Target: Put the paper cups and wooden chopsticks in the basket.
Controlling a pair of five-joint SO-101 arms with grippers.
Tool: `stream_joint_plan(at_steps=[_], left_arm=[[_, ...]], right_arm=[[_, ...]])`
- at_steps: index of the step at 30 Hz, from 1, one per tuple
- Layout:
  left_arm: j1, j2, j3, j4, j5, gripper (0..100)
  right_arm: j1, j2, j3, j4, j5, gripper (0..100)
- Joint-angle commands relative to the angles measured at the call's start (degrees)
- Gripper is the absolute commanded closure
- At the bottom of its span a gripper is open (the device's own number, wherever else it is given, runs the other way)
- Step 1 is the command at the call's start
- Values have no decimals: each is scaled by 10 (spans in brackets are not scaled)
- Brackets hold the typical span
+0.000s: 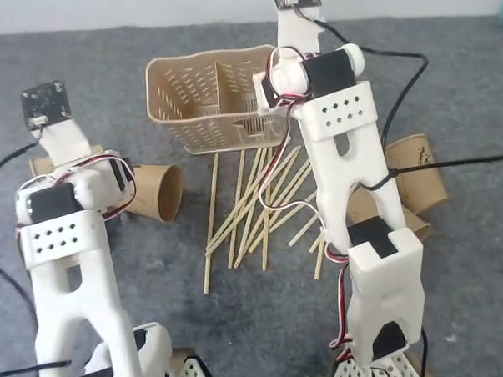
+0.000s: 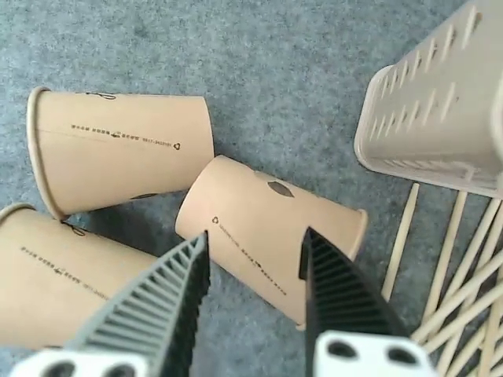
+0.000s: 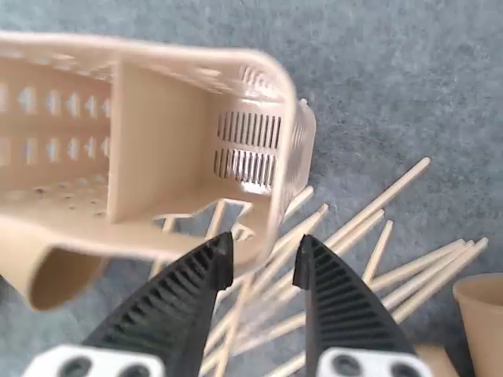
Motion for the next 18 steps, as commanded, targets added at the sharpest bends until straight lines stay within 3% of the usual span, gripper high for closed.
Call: stream_joint_plan(at_steps=[1, 10, 15, 18], left_arm=[[-2, -21, -2, -20, 8, 819], [-1, -21, 39, -66, 8, 819], [-1, -21, 38, -61, 8, 819], [0, -21, 35, -16, 7, 819]], right_arm=[[13, -41, -47, 23, 5, 853], [17, -124, 44, 23, 10, 853], [17, -182, 133, 24, 6, 855], [13, -227, 232, 23, 5, 857]])
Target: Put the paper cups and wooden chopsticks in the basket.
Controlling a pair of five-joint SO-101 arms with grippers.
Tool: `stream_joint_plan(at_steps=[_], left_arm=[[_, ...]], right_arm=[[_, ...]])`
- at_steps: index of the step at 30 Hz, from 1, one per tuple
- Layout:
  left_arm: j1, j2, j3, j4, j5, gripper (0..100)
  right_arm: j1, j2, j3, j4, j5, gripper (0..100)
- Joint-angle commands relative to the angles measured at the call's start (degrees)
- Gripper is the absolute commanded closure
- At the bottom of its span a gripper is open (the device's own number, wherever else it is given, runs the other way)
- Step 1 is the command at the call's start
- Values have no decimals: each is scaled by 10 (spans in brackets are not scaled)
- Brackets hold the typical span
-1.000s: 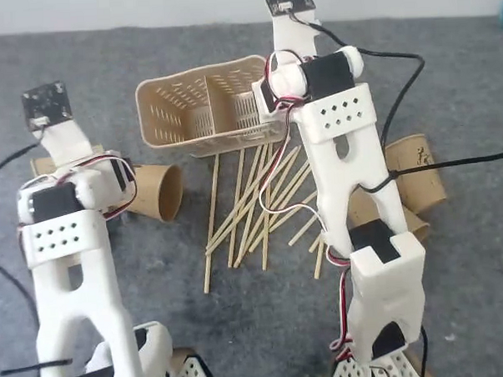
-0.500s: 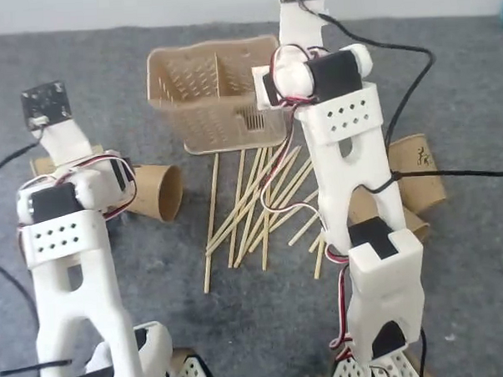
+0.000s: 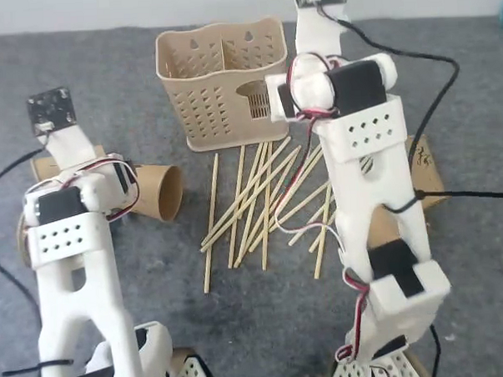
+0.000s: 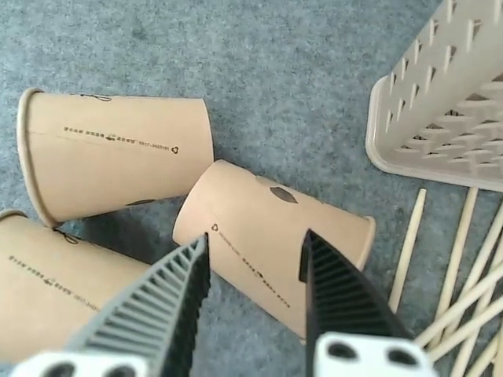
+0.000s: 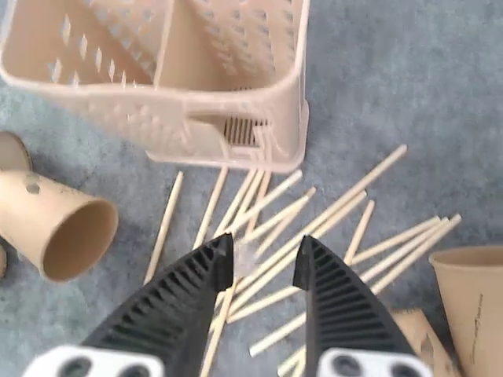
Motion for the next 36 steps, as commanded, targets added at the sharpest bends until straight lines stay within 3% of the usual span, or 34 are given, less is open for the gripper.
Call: stream_joint_plan(at_steps=[1, 6, 11, 15, 20, 24, 28, 36], left_arm=[[2, -23, -8, 51, 7, 819], [11, -23, 17, 105, 6, 819], [10, -25, 114, 49, 7, 820], [-6, -26, 190, -17, -11, 820], [-71, -25, 264, -133, -66, 820], [-72, -38, 264, -136, -58, 819], [-70, -38, 264, -136, -58, 819], [-73, -40, 264, -137, -58, 819]], right_arm=[[2, -84, 107, 23, 3, 857], [5, -129, 244, 20, 2, 857], [7, -135, 335, 0, 1, 857], [5, -135, 431, -94, -4, 854], [3, -135, 551, -259, -67, 853], [-13, -135, 607, -353, -139, 846], [-35, -134, 641, -440, -187, 775], [-118, -90, 646, -561, -171, 760]])
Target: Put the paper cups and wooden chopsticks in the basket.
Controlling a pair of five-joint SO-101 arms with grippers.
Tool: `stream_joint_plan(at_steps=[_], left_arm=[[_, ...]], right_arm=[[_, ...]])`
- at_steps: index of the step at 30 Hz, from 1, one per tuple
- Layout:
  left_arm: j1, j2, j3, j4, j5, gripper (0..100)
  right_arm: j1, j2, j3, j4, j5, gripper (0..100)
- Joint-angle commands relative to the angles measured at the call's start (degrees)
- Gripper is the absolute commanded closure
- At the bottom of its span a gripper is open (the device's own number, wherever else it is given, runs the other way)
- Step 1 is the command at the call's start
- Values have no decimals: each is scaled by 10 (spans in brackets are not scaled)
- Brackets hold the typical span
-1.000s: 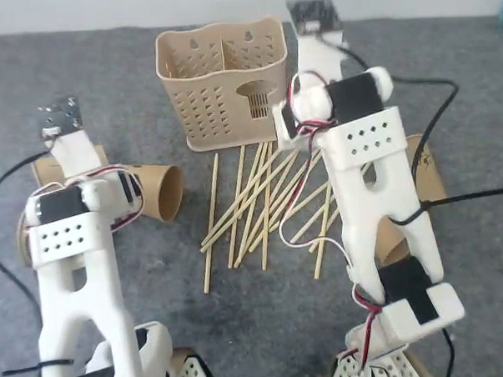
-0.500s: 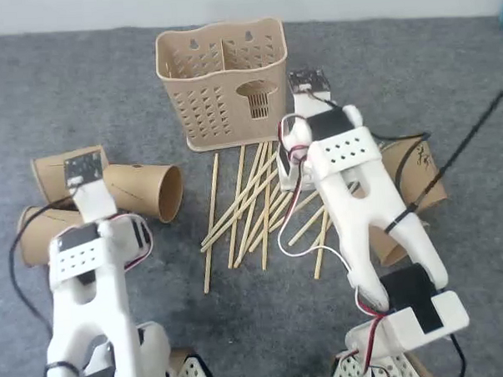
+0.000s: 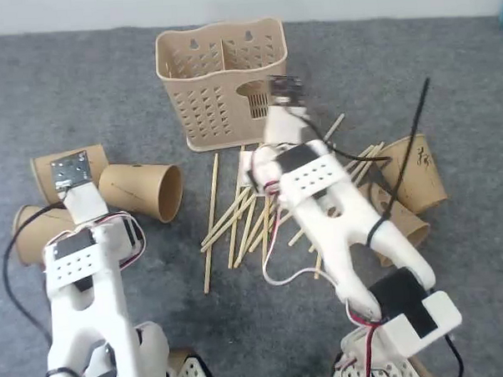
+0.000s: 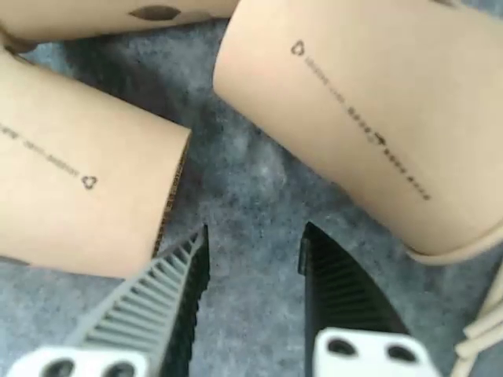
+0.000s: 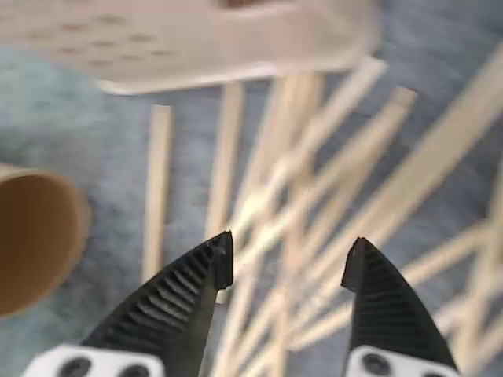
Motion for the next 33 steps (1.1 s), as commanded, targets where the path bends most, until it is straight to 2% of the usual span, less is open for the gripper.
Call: stream_joint_plan(at_steps=[1, 7, 14, 16, 20, 21, 27, 33], left_arm=[[-5, -20, -1, -13, -3, 819], [-5, -21, -1, -14, -3, 819], [-5, -21, -1, -15, -3, 819], [-5, -21, -1, -15, -3, 819], [-5, -21, -2, -15, -3, 819], [-5, -21, -2, -15, -3, 819], [-5, -21, -2, -18, -3, 819], [-5, -21, -1, -22, -3, 819]], right_arm=[[-23, 25, -11, -61, 6, 760], [-19, 170, -95, -84, 7, 760], [-7, 292, -264, 52, 7, 765], [-9, 324, -313, 102, 7, 811], [-7, 377, -397, 206, 7, 991], [-6, 385, -410, 232, 7, 993], [-7, 399, -421, 323, 7, 990], [-10, 380, -383, 333, 7, 990]])
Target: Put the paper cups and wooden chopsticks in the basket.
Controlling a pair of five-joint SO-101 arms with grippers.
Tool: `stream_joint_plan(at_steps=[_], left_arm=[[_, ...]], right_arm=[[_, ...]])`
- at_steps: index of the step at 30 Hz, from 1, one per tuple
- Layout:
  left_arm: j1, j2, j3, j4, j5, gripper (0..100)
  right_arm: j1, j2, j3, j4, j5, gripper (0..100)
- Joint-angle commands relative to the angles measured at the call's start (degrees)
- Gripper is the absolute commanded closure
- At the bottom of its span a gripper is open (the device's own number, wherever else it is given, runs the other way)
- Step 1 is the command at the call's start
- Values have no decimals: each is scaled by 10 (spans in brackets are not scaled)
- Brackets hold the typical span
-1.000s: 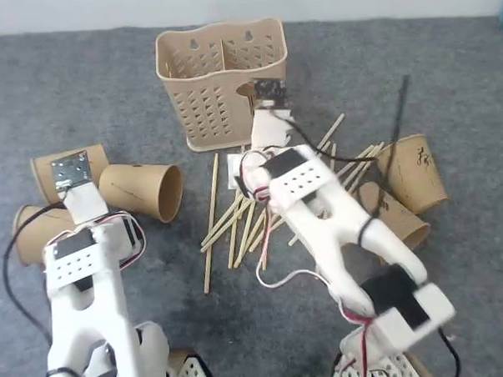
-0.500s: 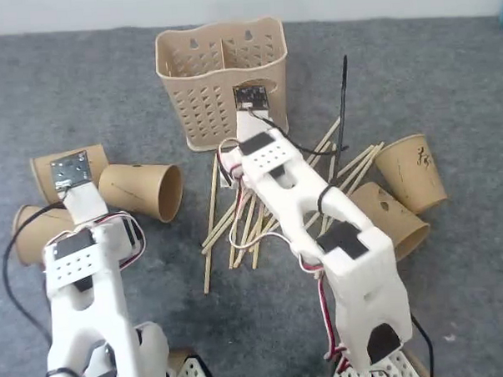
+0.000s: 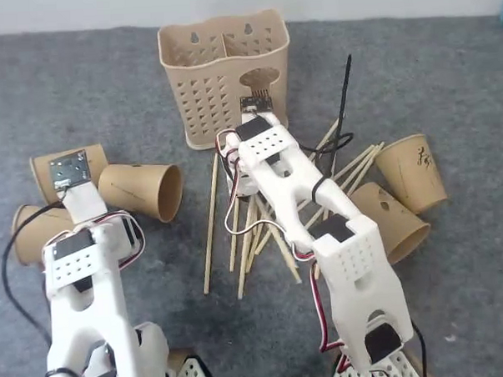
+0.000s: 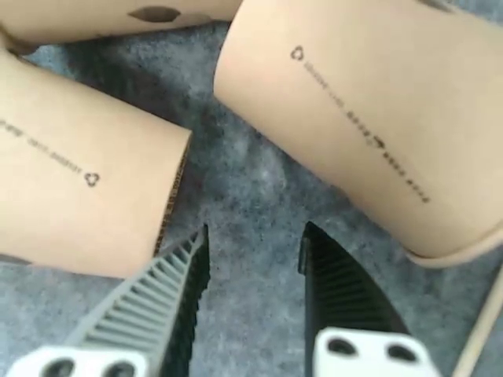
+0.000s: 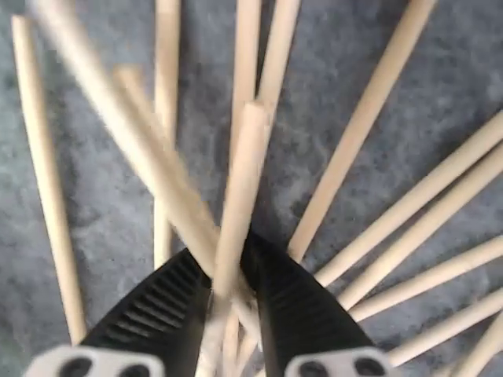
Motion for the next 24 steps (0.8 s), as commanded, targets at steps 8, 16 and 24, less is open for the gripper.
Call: stream_joint_plan(at_steps=[8, 16, 24], left_arm=[[-4, -21, -1, -17, -3, 819], [-2, -21, -1, -18, -3, 819], [-2, -21, -1, -18, -3, 819]], right_arm=[[-12, -157, 240, -44, 45, 990], [-8, -437, 538, -179, 162, 989], [-10, -495, 554, -167, 177, 917]])
